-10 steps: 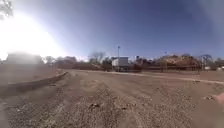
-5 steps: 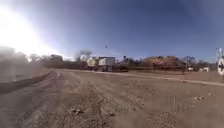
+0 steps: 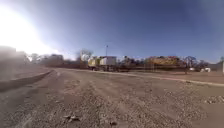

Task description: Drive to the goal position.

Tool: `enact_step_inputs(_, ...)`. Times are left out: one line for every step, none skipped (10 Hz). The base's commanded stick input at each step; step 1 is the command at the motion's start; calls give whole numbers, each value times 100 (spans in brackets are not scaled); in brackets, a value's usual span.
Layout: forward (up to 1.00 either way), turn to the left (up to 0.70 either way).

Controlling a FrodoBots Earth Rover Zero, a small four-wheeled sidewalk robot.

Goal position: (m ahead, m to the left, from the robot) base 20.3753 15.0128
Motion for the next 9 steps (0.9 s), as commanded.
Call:
enact_step_inputs(50,0)
enact_step_inputs(50,0)
enact_step_inputs(50,0)
enact_step_inputs(50,0)
enact_step_inputs(50,0)
enact_step_inputs(50,0)
enact_step_inputs(50,0)
enact_step_inputs(50,0)
enact_step_inputs(50,0)
